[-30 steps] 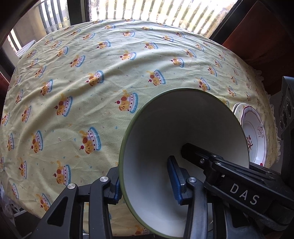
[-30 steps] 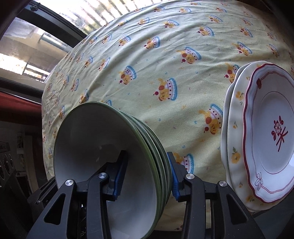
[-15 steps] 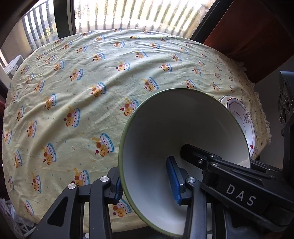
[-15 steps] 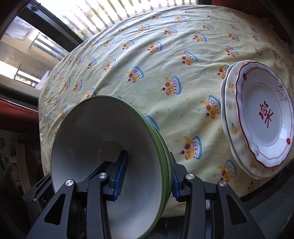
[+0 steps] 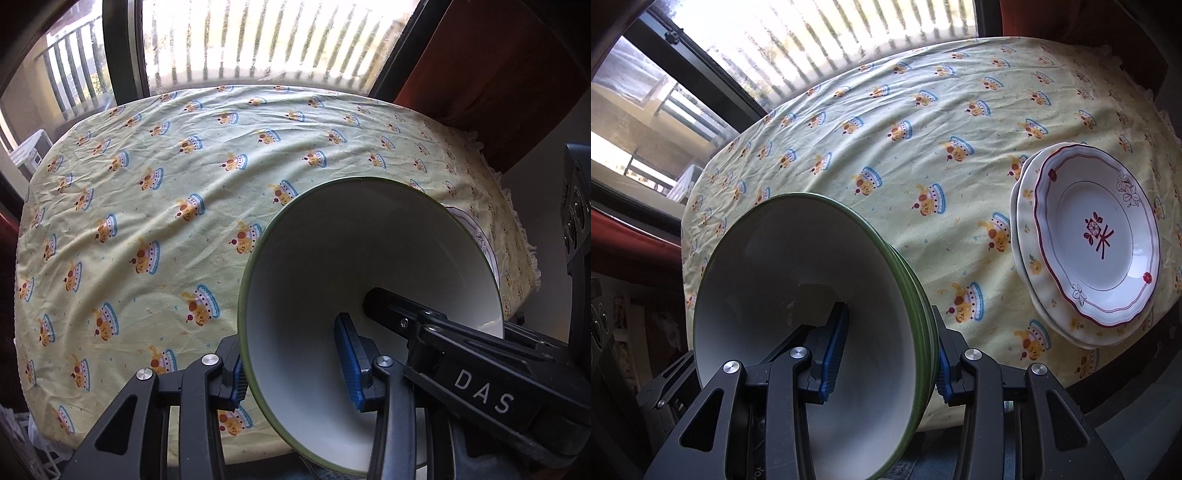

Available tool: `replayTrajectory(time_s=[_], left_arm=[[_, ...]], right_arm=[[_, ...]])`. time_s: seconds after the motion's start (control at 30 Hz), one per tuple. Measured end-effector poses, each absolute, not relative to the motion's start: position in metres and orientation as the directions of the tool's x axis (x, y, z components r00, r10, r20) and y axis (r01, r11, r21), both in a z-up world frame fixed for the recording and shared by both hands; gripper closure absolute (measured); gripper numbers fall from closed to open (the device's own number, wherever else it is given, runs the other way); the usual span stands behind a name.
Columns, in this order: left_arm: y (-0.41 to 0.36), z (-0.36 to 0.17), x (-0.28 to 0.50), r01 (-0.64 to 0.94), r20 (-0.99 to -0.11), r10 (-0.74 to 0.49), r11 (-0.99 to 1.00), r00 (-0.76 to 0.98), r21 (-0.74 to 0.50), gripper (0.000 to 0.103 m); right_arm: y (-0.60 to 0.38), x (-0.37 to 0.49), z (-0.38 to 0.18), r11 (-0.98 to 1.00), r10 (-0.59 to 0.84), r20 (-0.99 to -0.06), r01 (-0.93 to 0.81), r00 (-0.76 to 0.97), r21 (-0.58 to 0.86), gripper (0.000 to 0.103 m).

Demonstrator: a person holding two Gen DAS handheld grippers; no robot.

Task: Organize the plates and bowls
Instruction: 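Tilt the bowl stack with both grippers and lower it onto the red-character dish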

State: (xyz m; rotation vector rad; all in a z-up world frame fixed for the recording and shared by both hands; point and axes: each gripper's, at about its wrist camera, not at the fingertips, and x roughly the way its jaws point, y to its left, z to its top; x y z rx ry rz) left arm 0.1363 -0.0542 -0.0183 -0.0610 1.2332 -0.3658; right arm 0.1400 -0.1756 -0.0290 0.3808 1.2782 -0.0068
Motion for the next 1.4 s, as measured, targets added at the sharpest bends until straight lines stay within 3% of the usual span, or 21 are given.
replayTrajectory(time_s=[0.67, 1.4], left_arm=[[-0.164, -0.003, 0.131, 0.135, -0.897, -0.263, 0.964, 0.356, -0.229, 0.063], [-0.255, -0.028, 0.133, 0.051, -0.883, -0.317, 0.946, 0.347, -0.319, 0.063]], right_arm=[[-0.286, 0.146, -0.011, 0.953, 0.244, -0.915, 0.094, 0.322, 0.287, 0.058], [-0.386, 0.163, -0.019, 0.98, 0.184, -0.939, 0.018, 0.29, 0.198, 0.058]])
